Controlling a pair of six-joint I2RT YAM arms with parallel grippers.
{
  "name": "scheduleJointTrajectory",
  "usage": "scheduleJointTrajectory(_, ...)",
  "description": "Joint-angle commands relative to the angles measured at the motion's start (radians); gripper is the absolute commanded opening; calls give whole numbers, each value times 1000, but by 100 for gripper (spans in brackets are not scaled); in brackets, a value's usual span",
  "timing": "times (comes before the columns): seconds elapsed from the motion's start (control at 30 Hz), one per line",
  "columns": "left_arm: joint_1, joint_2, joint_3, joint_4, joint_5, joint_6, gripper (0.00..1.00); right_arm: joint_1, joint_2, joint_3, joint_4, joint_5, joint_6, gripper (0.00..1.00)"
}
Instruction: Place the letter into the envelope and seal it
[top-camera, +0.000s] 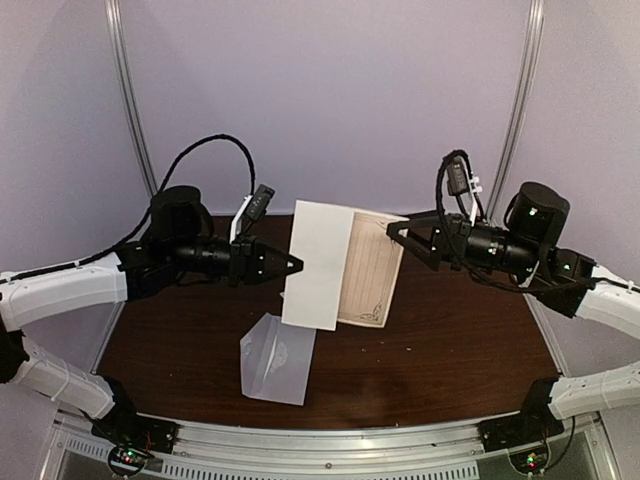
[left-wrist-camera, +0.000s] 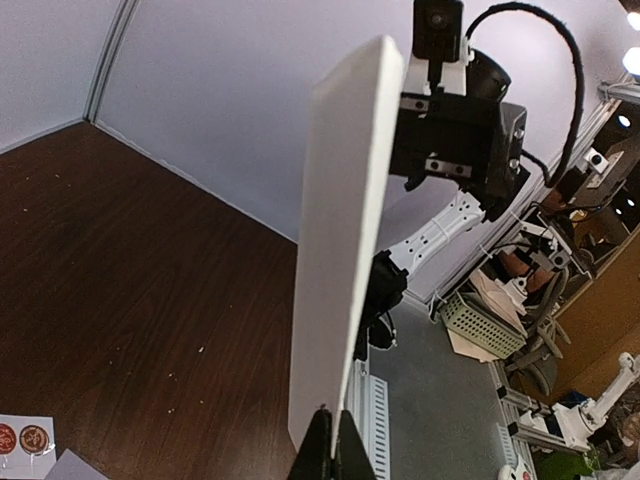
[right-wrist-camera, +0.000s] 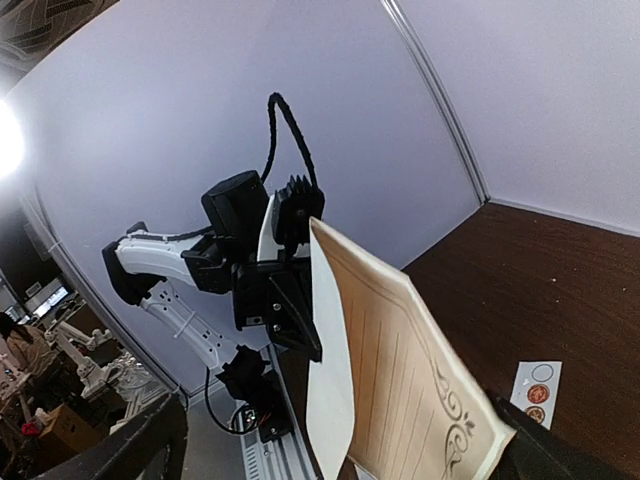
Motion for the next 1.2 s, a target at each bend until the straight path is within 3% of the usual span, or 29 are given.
scheduleJointTrajectory(0.0, -37, -12, 43, -173, -18, 136, 0, -7, -10, 125, -266, 113, -155, 100)
scheduleJointTrajectory(0.23, -102, 19, 93, -276, 17, 196, 0, 24, 175, 311, -471, -7, -258, 100)
scheduleJointTrajectory(0.5, -131, 51, 115, -319, 42, 217, 0, 107, 323, 422, -495, -160, -311, 94)
scheduleJointTrajectory(0.6, -132, 56, 119, -320, 43, 218, 0, 110, 354, 447, -512, -192, -327, 84)
scheduleJointTrajectory(0.83, -133, 70, 127, -321, 73, 224, 0, 111, 384, 458, -533, -204, -349, 47)
scheduleJointTrajectory(1.03, -133, 74, 131, -321, 74, 225, 0, 110, 386, 454, -527, -225, -352, 2)
scheduleJointTrajectory(1.07, -134, 73, 131, -321, 71, 226, 2, 110, 383, 450, -524, -221, -351, 0)
scheduleJointTrajectory(1.17, -134, 69, 120, -323, 71, 226, 24, 110, 362, 437, -502, -191, -347, 0)
